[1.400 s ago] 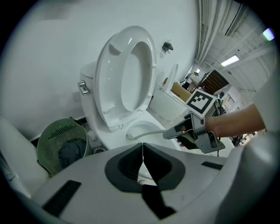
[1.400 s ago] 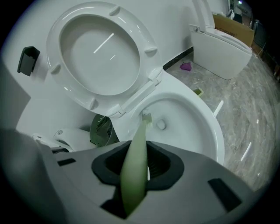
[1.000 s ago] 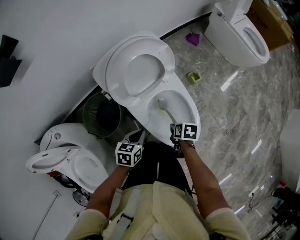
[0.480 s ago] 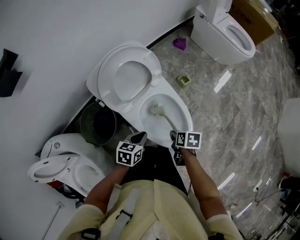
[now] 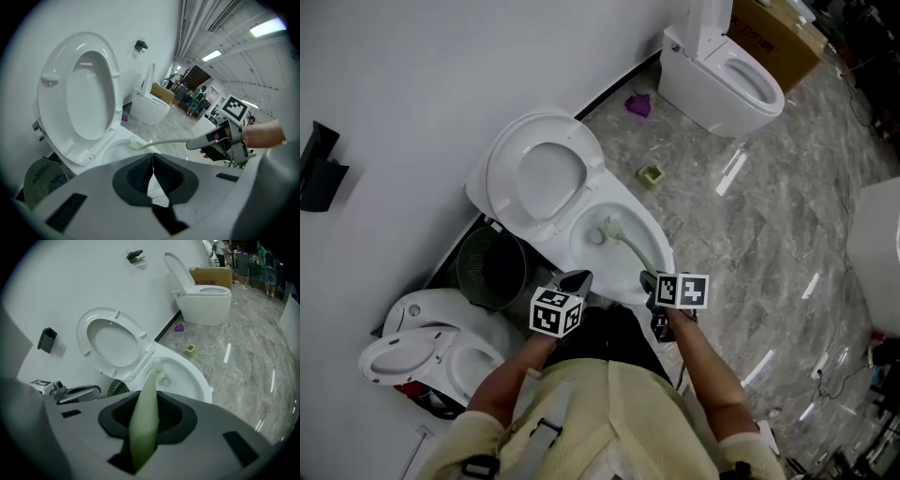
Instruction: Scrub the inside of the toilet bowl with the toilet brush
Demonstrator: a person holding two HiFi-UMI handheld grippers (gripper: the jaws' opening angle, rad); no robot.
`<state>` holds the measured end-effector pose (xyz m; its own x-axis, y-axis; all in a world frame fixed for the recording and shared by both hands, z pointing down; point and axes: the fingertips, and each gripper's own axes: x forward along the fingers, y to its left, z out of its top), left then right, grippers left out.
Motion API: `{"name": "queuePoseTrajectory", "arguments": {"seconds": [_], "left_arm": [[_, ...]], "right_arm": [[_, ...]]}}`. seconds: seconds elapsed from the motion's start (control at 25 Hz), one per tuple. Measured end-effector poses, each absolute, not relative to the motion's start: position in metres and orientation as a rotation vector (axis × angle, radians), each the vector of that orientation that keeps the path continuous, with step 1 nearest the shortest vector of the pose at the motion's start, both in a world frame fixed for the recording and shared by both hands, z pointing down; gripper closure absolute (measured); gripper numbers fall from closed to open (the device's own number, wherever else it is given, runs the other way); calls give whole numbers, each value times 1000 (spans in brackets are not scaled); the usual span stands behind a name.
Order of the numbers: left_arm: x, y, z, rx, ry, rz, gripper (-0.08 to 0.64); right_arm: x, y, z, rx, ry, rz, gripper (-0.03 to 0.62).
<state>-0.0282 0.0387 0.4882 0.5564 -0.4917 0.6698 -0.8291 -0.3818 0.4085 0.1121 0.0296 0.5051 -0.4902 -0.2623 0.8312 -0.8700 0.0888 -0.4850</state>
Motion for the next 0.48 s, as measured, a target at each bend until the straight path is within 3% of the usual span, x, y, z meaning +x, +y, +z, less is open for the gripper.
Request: {"name": "queuePoseTrajectory", "arguments": {"seconds": [0.48], "left_arm": [[-28,36,446,2060,-1043,482,546]], "right_arm": [[128,40,448,1173,-1914,1358,486]]}}
